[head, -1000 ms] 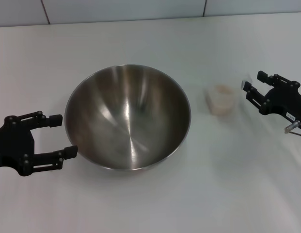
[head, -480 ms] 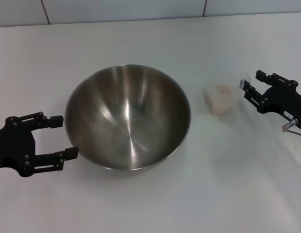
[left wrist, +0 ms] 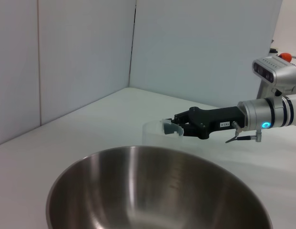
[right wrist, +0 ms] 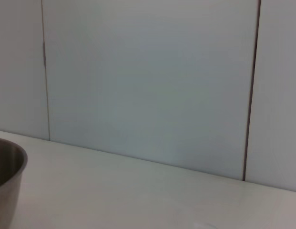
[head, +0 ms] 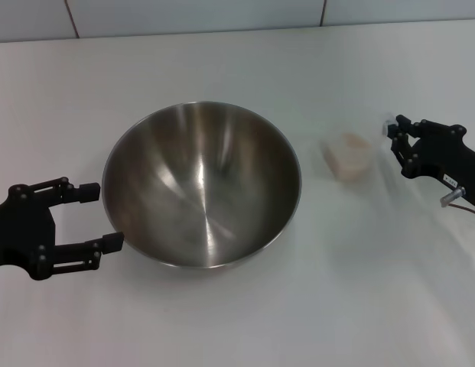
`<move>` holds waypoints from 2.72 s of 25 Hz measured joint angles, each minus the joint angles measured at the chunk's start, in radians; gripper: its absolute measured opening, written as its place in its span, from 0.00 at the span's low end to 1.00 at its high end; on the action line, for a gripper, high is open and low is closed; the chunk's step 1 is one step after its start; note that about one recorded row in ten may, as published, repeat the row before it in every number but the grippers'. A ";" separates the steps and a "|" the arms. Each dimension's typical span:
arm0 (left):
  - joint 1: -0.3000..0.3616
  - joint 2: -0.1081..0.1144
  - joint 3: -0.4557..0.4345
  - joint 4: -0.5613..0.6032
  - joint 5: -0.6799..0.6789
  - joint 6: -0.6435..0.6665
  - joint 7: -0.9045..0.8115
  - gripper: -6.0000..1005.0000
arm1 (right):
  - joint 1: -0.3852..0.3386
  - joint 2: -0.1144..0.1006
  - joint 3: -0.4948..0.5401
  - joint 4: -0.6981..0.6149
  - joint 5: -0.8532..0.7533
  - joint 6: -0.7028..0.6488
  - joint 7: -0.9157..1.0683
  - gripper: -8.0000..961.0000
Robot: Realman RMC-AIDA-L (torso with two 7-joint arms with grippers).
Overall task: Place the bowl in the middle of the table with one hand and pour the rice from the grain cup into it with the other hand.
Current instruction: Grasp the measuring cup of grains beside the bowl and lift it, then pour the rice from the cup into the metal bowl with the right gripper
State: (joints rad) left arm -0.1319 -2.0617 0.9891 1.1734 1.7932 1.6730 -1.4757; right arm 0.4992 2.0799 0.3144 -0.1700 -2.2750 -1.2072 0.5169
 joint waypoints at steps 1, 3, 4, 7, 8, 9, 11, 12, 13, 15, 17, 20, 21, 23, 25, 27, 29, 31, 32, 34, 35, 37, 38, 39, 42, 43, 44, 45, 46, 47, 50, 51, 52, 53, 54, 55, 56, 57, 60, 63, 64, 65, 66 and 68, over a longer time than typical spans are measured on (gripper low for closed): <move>0.000 0.000 0.000 0.000 0.000 0.000 0.000 0.81 | -0.001 0.000 0.000 0.000 0.000 0.000 0.000 0.32; 0.000 0.000 -0.001 0.000 0.000 0.000 0.000 0.81 | -0.003 0.000 -0.003 0.001 0.000 0.000 0.000 0.23; 0.002 0.000 -0.001 0.000 0.000 0.001 0.000 0.81 | -0.006 0.000 -0.004 0.002 0.000 0.000 0.000 0.19; 0.004 0.000 -0.001 0.000 0.000 0.001 0.000 0.81 | -0.008 0.000 -0.004 0.004 0.001 0.000 0.000 0.06; 0.005 0.000 -0.002 0.000 0.000 0.001 0.003 0.81 | -0.008 0.000 -0.003 0.005 0.001 0.000 -0.001 0.05; 0.009 -0.001 -0.001 -0.001 0.000 0.002 0.015 0.81 | -0.009 0.000 -0.002 0.005 0.001 0.000 -0.001 0.05; 0.012 -0.001 -0.001 -0.002 0.000 0.002 0.025 0.81 | -0.009 0.000 -0.001 0.006 0.001 0.000 -0.001 0.03; 0.015 -0.002 -0.001 -0.005 0.000 0.003 0.033 0.81 | -0.009 0.000 -0.001 0.006 0.001 -0.001 -0.001 0.02; 0.017 -0.002 -0.001 -0.007 0.000 0.003 0.040 0.81 | -0.010 0.000 -0.001 0.006 0.001 -0.002 -0.001 0.02; 0.018 -0.003 -0.001 -0.012 0.000 0.005 0.048 0.81 | -0.010 0.000 0.000 0.006 0.001 -0.003 -0.001 0.02; 0.019 -0.003 -0.001 -0.015 -0.001 0.007 0.049 0.81 | -0.010 0.000 -0.001 0.006 0.001 -0.004 -0.001 0.02; 0.020 -0.003 -0.001 -0.029 -0.002 0.015 0.049 0.81 | -0.010 0.000 -0.006 0.006 0.000 -0.012 -0.005 0.02; 0.020 -0.002 -0.001 -0.035 -0.002 0.016 0.049 0.81 | -0.010 0.000 -0.006 0.006 0.000 -0.017 -0.011 0.02; 0.020 -0.002 -0.001 -0.039 -0.002 0.016 0.049 0.81 | -0.011 0.001 -0.003 0.006 0.000 -0.041 -0.034 0.02; 0.020 -0.002 -0.001 -0.040 -0.001 0.017 0.049 0.81 | -0.012 0.001 0.000 0.006 0.000 -0.073 -0.052 0.02; 0.020 -0.002 -0.001 -0.040 -0.002 0.020 0.049 0.81 | -0.012 0.001 0.000 0.006 0.000 -0.099 -0.055 0.02; 0.020 -0.003 -0.001 -0.040 -0.003 0.025 0.049 0.81 | -0.004 -0.001 -0.001 0.002 0.000 -0.135 -0.055 0.02; 0.021 -0.003 -0.001 -0.042 -0.003 0.026 0.049 0.81 | 0.000 -0.001 -0.003 0.001 -0.001 -0.143 -0.055 0.02; 0.021 -0.003 -0.001 -0.044 -0.001 0.026 0.049 0.81 | 0.005 -0.001 -0.006 -0.001 -0.002 -0.151 -0.056 0.02; 0.022 -0.001 -0.001 -0.051 -0.001 0.026 0.049 0.81 | 0.020 -0.001 -0.009 -0.005 -0.007 -0.181 -0.062 0.02; 0.022 -0.001 -0.001 -0.051 -0.001 0.026 0.049 0.81 | 0.020 -0.001 -0.009 -0.005 -0.007 -0.181 -0.062 0.02; 0.022 0.001 -0.001 -0.052 -0.001 0.026 0.049 0.81 | 0.029 -0.001 -0.009 -0.005 -0.008 -0.207 -0.084 0.02; 0.022 0.002 -0.002 -0.052 -0.001 0.026 0.049 0.81 | 0.034 -0.001 -0.010 -0.006 -0.009 -0.225 -0.101 0.02; 0.022 0.002 -0.006 -0.050 -0.001 0.026 0.049 0.81 | 0.047 -0.001 -0.012 -0.008 -0.011 -0.256 -0.126 0.02; 0.023 0.002 -0.010 -0.050 0.000 0.026 0.049 0.81 | 0.063 -0.001 -0.025 -0.012 -0.014 -0.278 -0.138 0.02; 0.023 0.002 -0.011 -0.050 0.000 0.026 0.049 0.81 | 0.074 -0.001 -0.039 -0.017 -0.016 -0.284 -0.142 0.02; 0.024 0.002 -0.012 -0.048 0.001 0.025 0.049 0.81 | 0.090 -0.002 -0.057 -0.024 -0.018 -0.286 -0.152 0.02; 0.024 0.002 -0.012 -0.048 0.001 0.025 0.049 0.81 | 0.090 -0.002 -0.057 -0.024 -0.018 -0.286 -0.152 0.02; 0.025 0.002 -0.012 -0.047 0.002 0.025 0.049 0.81 | 0.099 -0.002 -0.063 -0.026 -0.019 -0.286 -0.157 0.02; 0.027 0.002 -0.012 -0.046 0.002 0.025 0.049 0.81 | 0.106 -0.002 -0.066 -0.027 -0.019 -0.286 -0.162 0.02; 0.031 0.005 -0.023 -0.045 0.003 0.025 0.049 0.81 | 0.126 -0.001 -0.073 -0.028 -0.021 -0.285 -0.170 0.02; 0.031 0.006 -0.031 -0.045 0.009 0.025 0.049 0.81 | 0.130 -0.001 -0.074 -0.030 -0.021 -0.284 -0.171 0.02; 0.032 0.006 -0.041 -0.044 0.018 0.025 0.049 0.81 | 0.135 -0.001 -0.074 -0.033 -0.021 -0.284 -0.172 0.02; 0.031 0.006 -0.051 -0.044 0.030 0.025 0.049 0.81 | 0.140 -0.001 -0.075 -0.037 -0.021 -0.284 -0.173 0.02; 0.030 0.005 -0.067 -0.046 0.051 0.025 0.049 0.81 | 0.148 -0.001 -0.075 -0.044 -0.021 -0.286 -0.176 0.02; 0.030 0.005 -0.067 -0.046 0.051 0.025 0.049 0.81 | 0.148 -0.001 -0.075 -0.044 -0.021 -0.286 -0.176 0.02; 0.028 0.004 -0.073 -0.049 0.061 0.025 0.049 0.81 | 0.152 -0.001 -0.075 -0.046 -0.021 -0.286 -0.180 0.02; 0.028 0.003 -0.075 -0.050 0.066 0.025 0.049 0.81 | 0.156 0.000 -0.075 -0.047 -0.021 -0.286 -0.184 0.02; 0.028 0.001 -0.076 -0.046 0.068 0.027 0.049 0.81 | 0.163 0.000 -0.076 -0.048 -0.022 -0.287 -0.209 0.02; 0.028 0.000 -0.076 -0.043 0.069 0.029 0.049 0.81 | 0.165 0.001 -0.077 -0.044 -0.023 -0.288 -0.264 0.02; 0.026 0.000 -0.076 -0.043 0.069 0.033 0.050 0.81 | 0.168 0.001 -0.086 -0.042 -0.023 -0.290 -0.290 0.02; 0.026 0.000 -0.076 -0.043 0.069 0.033 0.050 0.81 | 0.168 0.001 -0.086 -0.042 -0.023 -0.290 -0.290 0.02; 0.026 0.000 -0.076 -0.043 0.069 0.034 0.050 0.81 | 0.170 0.002 -0.098 -0.042 -0.023 -0.293 -0.298 0.02; 0.023 0.000 -0.076 -0.043 0.069 0.035 0.050 0.81 | 0.175 0.002 -0.129 -0.043 -0.022 -0.303 -0.307 0.02</move>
State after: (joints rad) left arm -0.1085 -2.0617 0.9128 1.1306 1.8623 1.7082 -1.4258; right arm 0.6746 2.0815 0.1858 -0.2128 -2.2975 -1.5102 0.2095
